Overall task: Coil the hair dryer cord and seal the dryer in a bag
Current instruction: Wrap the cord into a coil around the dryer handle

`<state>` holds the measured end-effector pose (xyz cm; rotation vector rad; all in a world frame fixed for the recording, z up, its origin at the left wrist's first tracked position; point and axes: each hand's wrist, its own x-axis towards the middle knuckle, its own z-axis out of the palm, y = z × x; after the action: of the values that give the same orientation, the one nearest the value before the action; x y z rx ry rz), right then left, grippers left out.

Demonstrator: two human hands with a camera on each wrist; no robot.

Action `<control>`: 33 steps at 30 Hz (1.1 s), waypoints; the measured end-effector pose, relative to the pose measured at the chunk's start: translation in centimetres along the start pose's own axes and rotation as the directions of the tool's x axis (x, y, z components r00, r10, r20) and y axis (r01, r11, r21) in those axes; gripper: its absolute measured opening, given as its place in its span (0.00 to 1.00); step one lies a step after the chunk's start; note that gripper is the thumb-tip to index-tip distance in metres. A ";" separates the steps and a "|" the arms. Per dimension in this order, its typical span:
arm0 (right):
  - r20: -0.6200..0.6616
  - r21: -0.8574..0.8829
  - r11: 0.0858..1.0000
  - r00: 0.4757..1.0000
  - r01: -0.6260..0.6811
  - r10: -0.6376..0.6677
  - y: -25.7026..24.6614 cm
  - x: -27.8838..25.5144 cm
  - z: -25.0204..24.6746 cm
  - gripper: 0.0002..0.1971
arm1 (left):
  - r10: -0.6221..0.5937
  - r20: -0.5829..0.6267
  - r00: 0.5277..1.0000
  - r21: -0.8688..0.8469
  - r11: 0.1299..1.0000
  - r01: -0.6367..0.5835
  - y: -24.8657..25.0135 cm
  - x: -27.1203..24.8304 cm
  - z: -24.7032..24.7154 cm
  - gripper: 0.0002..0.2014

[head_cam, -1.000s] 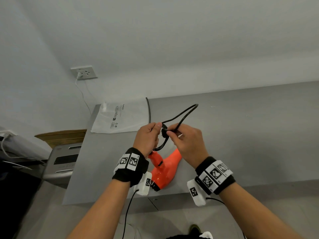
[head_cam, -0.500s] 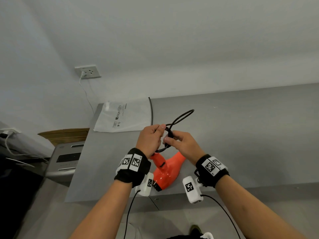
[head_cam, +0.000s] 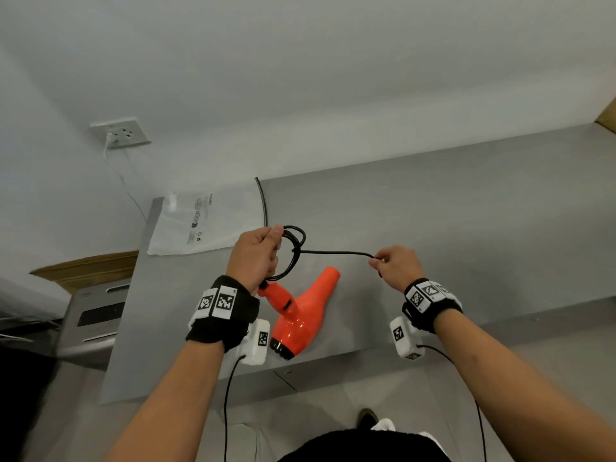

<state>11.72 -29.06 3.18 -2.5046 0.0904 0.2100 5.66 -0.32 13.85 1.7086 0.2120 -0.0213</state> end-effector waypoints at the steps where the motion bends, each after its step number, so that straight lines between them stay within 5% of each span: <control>1: -0.005 -0.006 0.999 0.999 -0.037 0.037 0.9 0.2 -0.1 0.10 | 0.003 0.002 1.000 0.002 1.000 -0.003 0.0 0.1 0.0 0.19; 7: -0.059 0.087 0.961 0.962 -0.261 0.267 3.5 0.2 -1.6 0.09 | 0.020 -0.002 1.000 0.024 1.000 -0.020 -0.4 0.6 0.4 0.18; 9: 0.029 0.387 0.869 0.946 -0.308 0.323 1.6 -1.2 -2.2 0.10 | 0.012 -0.014 1.000 0.013 1.000 -0.012 -0.3 0.7 0.6 0.19; 12: 0.195 0.840 0.500 0.978 -0.208 0.080 -4.2 -5.4 -2.9 0.06 | -0.004 -0.040 0.999 -0.006 1.000 0.003 0.1 0.8 0.9 0.20; 14: 0.110 0.910 0.411 0.987 -0.054 -0.115 -8.0 -7.9 -2.9 0.01 | -0.013 -0.050 0.999 -0.008 1.000 0.012 0.4 0.8 1.3 0.20; 17: -0.081 0.843 0.511 0.978 0.169 -0.190 -12.0 -9.6 -2.1 0.03 | -0.005 -0.049 0.999 -0.002 1.000 0.005 0.8 0.7 2.1 0.20; 24: -0.223 0.487 0.767 0.908 0.418 -0.354 -14.4 -9.8 1.1 0.03 | 0.061 -0.108 0.992 0.081 0.995 -0.052 0.3 0.2 2.4 0.18; 28: -0.139 0.625 0.738 0.967 0.253 -0.214 -14.6 -9.1 2.2 0.08 | 0.147 -0.079 0.986 0.229 0.965 -0.125 0.5 -0.3 2.3 0.19; 33: -0.021 0.728 0.680 0.994 0.090 -0.109 -14.7 -8.2 3.1 0.16 | 0.130 0.024 0.991 0.141 0.981 -0.132 0.7 -0.7 1.8 0.17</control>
<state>4.93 -15.28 10.62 -1.6888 0.0175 0.1223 5.32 -2.26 14.34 1.8610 0.0885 0.0499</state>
